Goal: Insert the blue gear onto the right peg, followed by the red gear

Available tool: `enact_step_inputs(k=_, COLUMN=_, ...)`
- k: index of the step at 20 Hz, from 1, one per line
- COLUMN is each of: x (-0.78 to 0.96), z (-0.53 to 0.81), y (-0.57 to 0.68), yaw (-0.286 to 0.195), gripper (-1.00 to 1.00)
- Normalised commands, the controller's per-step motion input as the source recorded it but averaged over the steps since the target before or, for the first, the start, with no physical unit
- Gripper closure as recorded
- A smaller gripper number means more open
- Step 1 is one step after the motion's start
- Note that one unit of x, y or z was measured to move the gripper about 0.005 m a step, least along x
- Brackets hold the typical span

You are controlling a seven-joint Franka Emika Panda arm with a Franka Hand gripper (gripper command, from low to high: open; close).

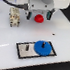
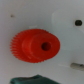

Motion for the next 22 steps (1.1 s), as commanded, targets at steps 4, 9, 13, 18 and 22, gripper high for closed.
enact_step_inputs(k=4, x=-0.34, z=-0.3, y=0.2, yaw=0.0, gripper=-1.0)
enact_step_inputs(k=9, x=-0.4, z=-0.37, y=0.01, yaw=0.0, gripper=-1.0)
enact_step_inputs(k=13, x=-0.48, z=-0.24, y=-0.03, yaw=0.0, gripper=-1.0)
enact_step_inputs(k=18, x=-0.43, z=-0.15, y=0.0, yaw=0.0, gripper=1.0)
enact_step_inputs(k=22, x=-0.3, z=-0.08, y=0.0, yaw=0.0, gripper=1.0)
